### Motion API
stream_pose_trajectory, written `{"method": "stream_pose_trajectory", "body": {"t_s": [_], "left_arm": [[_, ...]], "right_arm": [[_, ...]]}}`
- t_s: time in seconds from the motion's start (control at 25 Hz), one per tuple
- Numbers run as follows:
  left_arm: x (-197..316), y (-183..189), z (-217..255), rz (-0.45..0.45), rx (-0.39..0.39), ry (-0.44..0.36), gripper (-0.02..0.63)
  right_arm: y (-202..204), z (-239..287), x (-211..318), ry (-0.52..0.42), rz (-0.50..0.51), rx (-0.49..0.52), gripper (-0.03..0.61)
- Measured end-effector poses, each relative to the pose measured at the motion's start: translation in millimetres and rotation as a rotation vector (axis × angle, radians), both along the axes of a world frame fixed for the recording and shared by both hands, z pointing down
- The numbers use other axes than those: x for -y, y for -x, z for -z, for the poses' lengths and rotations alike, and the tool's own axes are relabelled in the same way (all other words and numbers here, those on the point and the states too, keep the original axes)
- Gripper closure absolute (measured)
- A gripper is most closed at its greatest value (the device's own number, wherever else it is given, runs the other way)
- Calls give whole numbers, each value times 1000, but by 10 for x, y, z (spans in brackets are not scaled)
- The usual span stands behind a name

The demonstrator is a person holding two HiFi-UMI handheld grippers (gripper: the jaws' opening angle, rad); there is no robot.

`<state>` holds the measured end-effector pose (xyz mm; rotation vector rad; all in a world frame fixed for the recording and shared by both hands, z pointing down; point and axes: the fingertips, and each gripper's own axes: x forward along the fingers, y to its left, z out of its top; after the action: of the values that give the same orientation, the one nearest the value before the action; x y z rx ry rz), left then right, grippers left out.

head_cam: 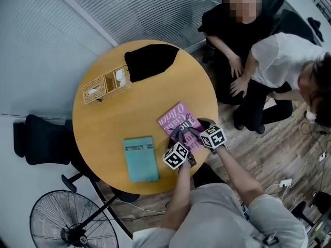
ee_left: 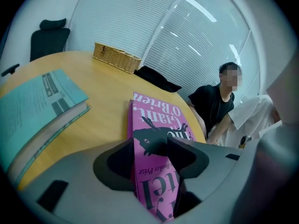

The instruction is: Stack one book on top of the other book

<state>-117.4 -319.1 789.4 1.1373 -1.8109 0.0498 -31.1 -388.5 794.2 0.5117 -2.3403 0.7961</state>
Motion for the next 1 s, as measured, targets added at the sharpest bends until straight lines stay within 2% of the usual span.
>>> {"method": "stream_pose_trajectory", "body": {"t_s": [0.48, 1.0], "left_arm": [[-185, -26, 386, -180, 78, -7, 374], [-703, 264, 728, -338, 134, -15, 372]], "right_arm": [[-120, 341, -344, -25, -126, -8, 333], [83, 638, -1037, 12, -266, 10, 342]]}}
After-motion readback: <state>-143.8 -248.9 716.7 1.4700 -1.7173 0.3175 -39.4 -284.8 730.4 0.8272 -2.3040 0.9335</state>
